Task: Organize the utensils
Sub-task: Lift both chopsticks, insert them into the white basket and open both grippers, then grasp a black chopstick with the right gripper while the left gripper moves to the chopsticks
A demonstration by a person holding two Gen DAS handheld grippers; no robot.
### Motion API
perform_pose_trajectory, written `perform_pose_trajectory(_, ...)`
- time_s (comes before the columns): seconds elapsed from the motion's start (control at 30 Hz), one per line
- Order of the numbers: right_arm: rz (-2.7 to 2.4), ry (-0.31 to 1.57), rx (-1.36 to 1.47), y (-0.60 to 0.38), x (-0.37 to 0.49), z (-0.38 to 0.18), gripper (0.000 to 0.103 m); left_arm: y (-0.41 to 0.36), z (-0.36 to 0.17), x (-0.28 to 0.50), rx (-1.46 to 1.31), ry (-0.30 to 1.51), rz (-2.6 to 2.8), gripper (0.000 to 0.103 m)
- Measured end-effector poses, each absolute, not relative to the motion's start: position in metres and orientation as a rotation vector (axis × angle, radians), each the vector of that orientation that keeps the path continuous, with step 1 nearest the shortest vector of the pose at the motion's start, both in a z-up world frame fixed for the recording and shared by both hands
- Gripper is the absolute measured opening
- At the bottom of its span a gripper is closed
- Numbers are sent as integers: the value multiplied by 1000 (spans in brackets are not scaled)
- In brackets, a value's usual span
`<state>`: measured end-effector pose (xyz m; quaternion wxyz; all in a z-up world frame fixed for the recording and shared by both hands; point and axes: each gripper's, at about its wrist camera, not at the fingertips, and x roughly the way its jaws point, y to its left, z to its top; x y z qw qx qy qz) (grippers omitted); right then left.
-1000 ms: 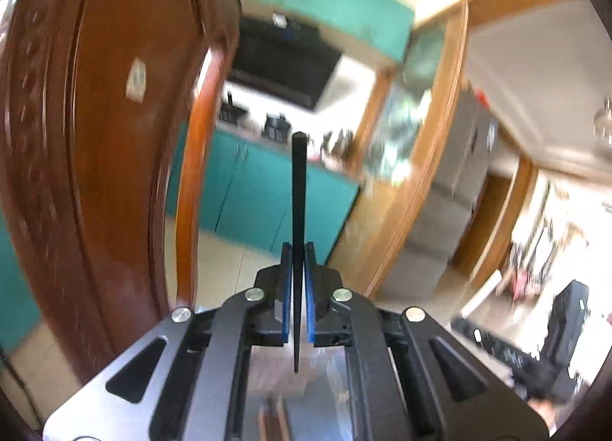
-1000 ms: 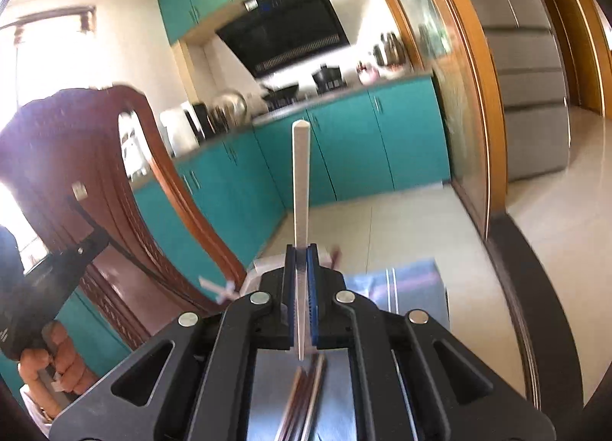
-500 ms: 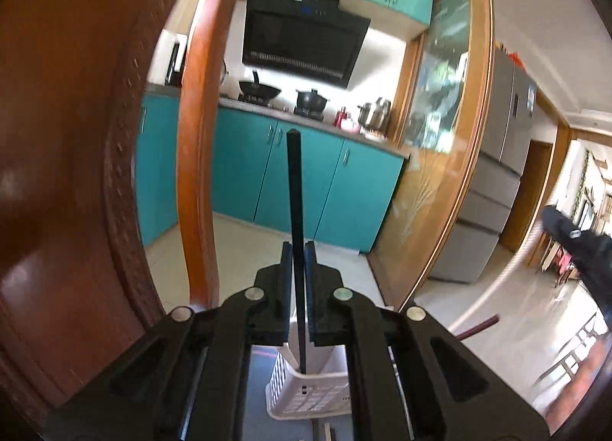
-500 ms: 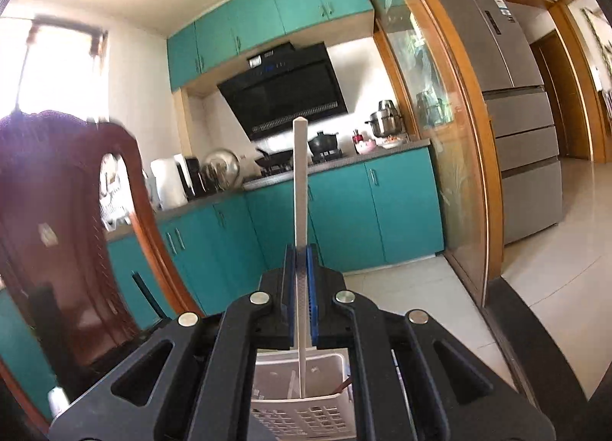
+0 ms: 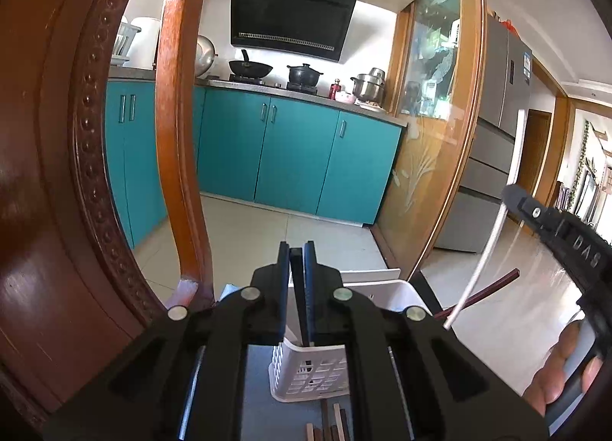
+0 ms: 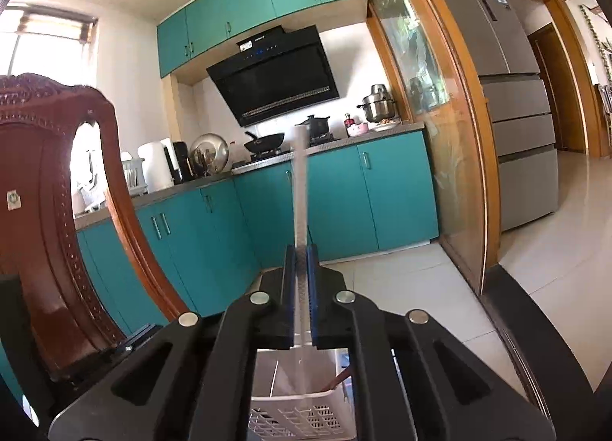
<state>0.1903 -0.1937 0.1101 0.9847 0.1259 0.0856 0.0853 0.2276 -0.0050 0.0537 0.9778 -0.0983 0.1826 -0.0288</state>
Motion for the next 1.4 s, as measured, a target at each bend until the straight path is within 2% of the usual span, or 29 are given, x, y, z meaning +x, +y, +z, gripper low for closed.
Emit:
perform_pose_trajectory(0.1,175,157,278,-197,190,114,6,-4,52,229,-199,377,-57,11)
perform_pose_trajectory(0.2,179,112,313,-200,187,122,6,-3,55,230,-209,382,-67,27)
perform_pose_trajectory(0.23,182,91,322,-201,185,123,6,-1,58,227,-219,375,-72,37)
perform_pose_trajectory(0.27,182,74,326,-200,185,126,6,3,60,221,-225,365,-75,42)
perform_pose_trajectory(0.33,175,34,320,-197,185,129,6,9,66,210,-227,333,-67,44)
perform_pose_trajectory(0.47,170,30,272,-183,199,118,7,26,72,192,-250,304,-43,47)
perform_pose_trajectory(0.63,194,160,205,-164,225,82,7,33,60,188,-246,363,-53,47)
perform_pose_trajectory(0.77,204,186,146,-157,214,82,7,22,39,188,-195,423,-68,47)
perform_pose_trajectory(0.9,177,200,126,-160,191,83,18,14,12,186,-160,523,-80,48)
perform_pose_trajectory(1.0,193,253,194,-172,172,78,19,12,-5,184,-148,600,-93,48)
perform_pose_trajectory(1.13,223,407,166,-180,140,45,19,14,-25,183,-109,700,-62,48)
perform_pose_trajectory(1.3,267,912,121,-163,161,-53,19,17,-49,176,-149,794,-40,48)
perform_pose_trajectory(1.4,261,970,46,-148,166,-72,19,13,-68,170,-154,861,-9,48)
